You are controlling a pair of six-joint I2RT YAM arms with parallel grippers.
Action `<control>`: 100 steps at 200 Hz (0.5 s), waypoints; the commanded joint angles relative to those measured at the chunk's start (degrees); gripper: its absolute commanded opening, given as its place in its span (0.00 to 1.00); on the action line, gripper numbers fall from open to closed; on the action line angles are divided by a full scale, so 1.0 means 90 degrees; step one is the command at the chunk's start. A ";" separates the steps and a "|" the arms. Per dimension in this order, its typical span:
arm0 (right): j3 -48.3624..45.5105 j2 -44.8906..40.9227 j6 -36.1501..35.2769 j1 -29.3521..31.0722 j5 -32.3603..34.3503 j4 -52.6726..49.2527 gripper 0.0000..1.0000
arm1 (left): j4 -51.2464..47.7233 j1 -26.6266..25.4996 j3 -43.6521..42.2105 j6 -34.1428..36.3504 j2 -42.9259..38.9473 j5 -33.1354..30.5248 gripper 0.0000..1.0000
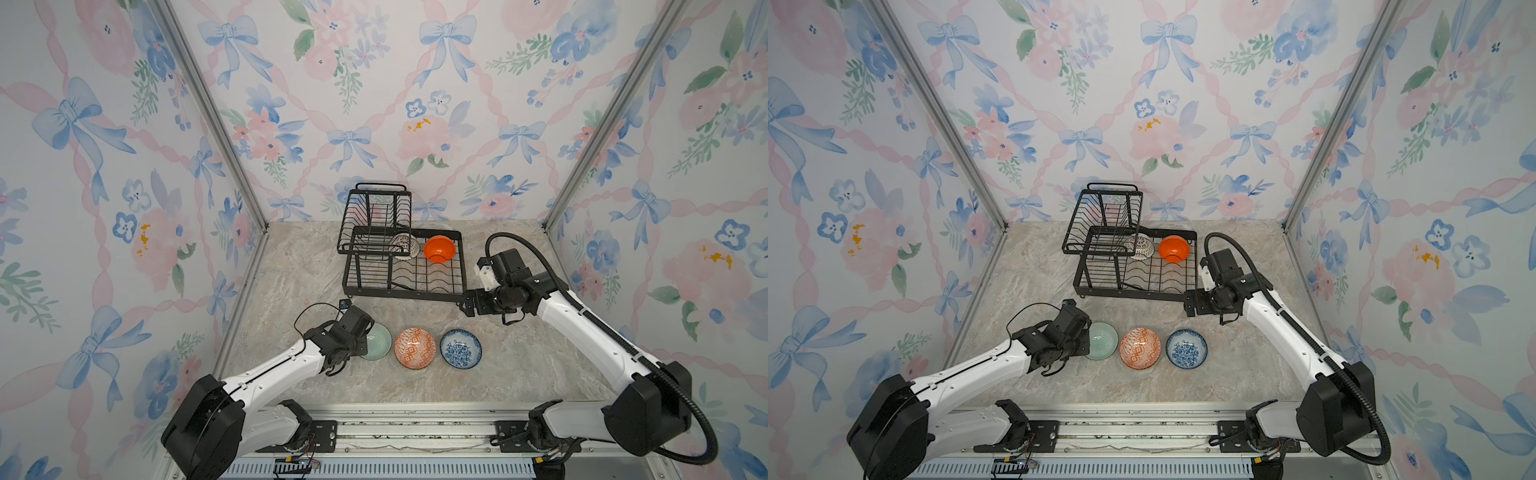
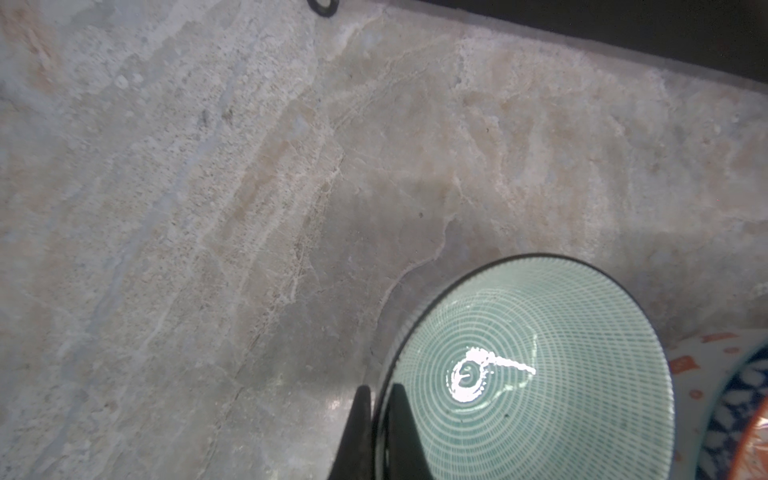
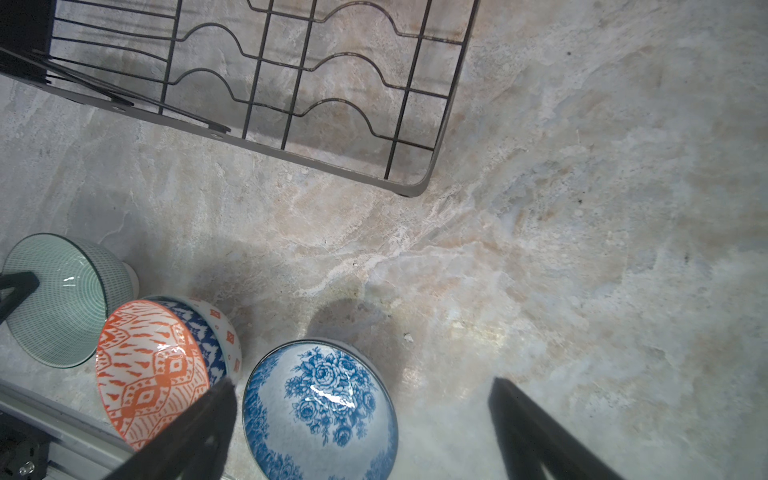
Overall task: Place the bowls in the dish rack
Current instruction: 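Grasp the rim of the green bowl with the left gripper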
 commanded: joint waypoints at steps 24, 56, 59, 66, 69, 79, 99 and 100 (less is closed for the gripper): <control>0.0211 -0.0117 -0.0087 -0.0056 -0.0088 -0.0216 0.97 | -0.0163 0.0025 -0.0065 0.0056 -0.0341 -0.0214 0.00; 0.0258 -0.0195 -0.0096 -0.0056 -0.0093 -0.0275 0.97 | -0.0172 -0.0050 -0.0059 0.0064 -0.0589 -0.0272 0.00; 0.0268 -0.0199 -0.0094 -0.0046 -0.0098 -0.0284 0.97 | -0.0170 -0.0066 -0.0058 0.0066 -0.0608 -0.0284 0.00; 0.0283 -0.0217 -0.0099 -0.0045 -0.0093 -0.0302 0.97 | -0.0172 -0.0096 -0.0033 0.0066 -0.0653 -0.0318 0.00; 0.0293 -0.0224 -0.0103 -0.0052 -0.0096 -0.0304 0.97 | -0.0180 -0.0106 -0.0029 0.0075 -0.0669 -0.0333 0.00; 0.0316 -0.0239 -0.0105 -0.0052 -0.0107 -0.0323 0.97 | -0.0180 -0.0146 -0.0001 0.0071 -0.0716 -0.0363 0.00; 0.0337 -0.0266 -0.0109 -0.0037 -0.0139 -0.0334 0.97 | -0.0187 -0.0246 0.0065 0.0032 -0.0746 -0.0440 0.00; 0.0338 -0.0272 -0.0110 -0.0041 -0.0140 -0.0334 0.97 | -0.0185 -0.0257 0.0064 0.0030 -0.0746 -0.0446 0.00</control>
